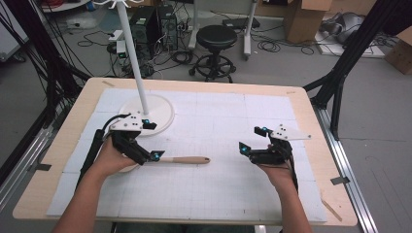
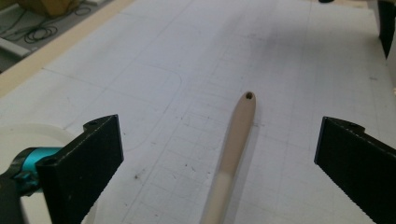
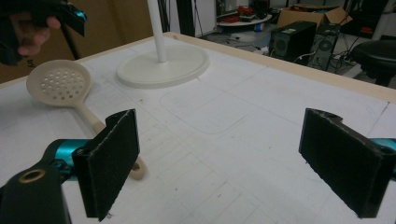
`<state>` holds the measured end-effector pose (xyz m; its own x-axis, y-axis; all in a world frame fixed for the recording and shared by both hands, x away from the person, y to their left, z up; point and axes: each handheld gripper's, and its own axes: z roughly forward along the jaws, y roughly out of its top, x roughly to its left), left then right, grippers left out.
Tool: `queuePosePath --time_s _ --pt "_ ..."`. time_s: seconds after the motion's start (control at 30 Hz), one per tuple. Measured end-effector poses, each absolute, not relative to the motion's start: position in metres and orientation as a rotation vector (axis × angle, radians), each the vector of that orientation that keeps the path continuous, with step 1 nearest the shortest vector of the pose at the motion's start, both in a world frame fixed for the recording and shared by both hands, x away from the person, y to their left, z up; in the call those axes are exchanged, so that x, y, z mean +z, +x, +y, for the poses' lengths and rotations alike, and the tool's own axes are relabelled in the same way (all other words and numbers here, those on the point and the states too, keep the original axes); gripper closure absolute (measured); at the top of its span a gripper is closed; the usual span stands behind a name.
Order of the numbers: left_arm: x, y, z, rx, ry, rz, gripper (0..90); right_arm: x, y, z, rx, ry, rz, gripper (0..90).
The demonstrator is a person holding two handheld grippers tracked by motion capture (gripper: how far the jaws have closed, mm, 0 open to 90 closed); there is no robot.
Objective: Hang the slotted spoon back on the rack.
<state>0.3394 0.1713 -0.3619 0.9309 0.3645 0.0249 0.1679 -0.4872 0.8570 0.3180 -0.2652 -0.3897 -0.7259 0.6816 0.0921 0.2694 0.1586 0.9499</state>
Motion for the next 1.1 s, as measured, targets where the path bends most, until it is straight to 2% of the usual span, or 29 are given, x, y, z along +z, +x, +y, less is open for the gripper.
queuePosePath --time_s 0.6,0.7,0.87,1.1 --pt "-0.389 0.36 0.121 0.182 2.359 0.357 2.2 -0.39 0.319 -0.265 1.587 0.91 2.09 11.3" --pt "-0.395 0.36 0.116 0.143 2.392 0.322 14.0 -0.39 0.319 -0.264 1.585 0.91 2.089 11.3" --pt "-0.405 0.36 0.109 0.141 2.467 0.306 19.1 -0.39 0.319 -0.263 1.587 0.903 2.093 11.3" --pt "-0.413 0.363 0.105 0.132 2.543 0.314 33.6 -0.39 0.318 -0.263 1.585 0.899 2.095 11.3"
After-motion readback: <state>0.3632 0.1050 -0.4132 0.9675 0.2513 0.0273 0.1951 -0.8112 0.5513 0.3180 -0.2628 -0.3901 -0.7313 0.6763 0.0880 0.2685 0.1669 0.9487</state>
